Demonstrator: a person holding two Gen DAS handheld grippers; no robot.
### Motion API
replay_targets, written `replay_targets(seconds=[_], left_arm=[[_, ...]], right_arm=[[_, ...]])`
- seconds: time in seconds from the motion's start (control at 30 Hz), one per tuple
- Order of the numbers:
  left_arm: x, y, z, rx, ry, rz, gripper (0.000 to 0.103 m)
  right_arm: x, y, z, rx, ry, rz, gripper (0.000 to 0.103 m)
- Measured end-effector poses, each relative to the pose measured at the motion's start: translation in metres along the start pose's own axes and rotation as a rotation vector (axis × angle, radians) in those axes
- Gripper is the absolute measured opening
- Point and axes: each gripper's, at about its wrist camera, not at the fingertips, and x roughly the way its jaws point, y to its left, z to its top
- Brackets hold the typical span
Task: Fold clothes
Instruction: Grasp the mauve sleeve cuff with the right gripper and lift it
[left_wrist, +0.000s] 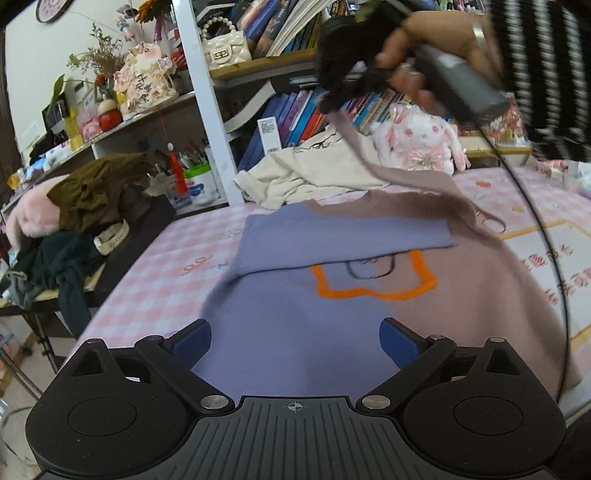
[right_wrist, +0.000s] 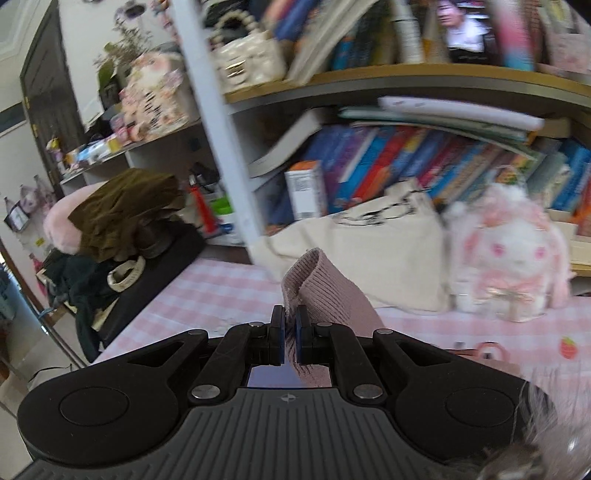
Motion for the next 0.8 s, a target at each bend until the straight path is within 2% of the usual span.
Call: replay_targets(seconds=[0.13, 0.37, 0.5, 0.6, 0.63, 0.67, 0.8], left_arm=[[-0.001, 0.019, -0.007, 0.018, 0.007, 0.008, 0.099], [0.004, 0.042, -0.014, -0.014, 0.022, 0.012, 0.099], [0.005, 0.045, -0.016, -0.015, 0.022, -0.001, 0.099], [0.005, 0.046, -0.016, -0.013, 0.018, -0.009, 0.099], [0.005, 0.046, -0.015, -0.012, 0.015, -0.011, 0.099], [0.005, 0.046, -0.015, -0.012, 0.011, -0.014, 0.099], [0.007, 0.046, -0.013, -0.02, -0.001, -0.032, 0.099]], right_arm=[[0.028, 0.025, -0.008, -0.02, 0.04, -0.001, 0.006], [0.063, 0.036, -0.029, -0.02, 0.124, -0.037, 0.006], [0.071, 0.038, -0.033, -0.012, 0.152, -0.027, 0.007], [0.068, 0.041, -0.034, -0.003, 0.166, 0.022, 0.022], [0.063, 0.041, -0.034, 0.0, 0.158, 0.039, 0.036], [0.058, 0.041, -0.035, 0.0, 0.15, 0.05, 0.041], [0.031, 0.04, -0.04, -0.015, 0.128, 0.066, 0.041]])
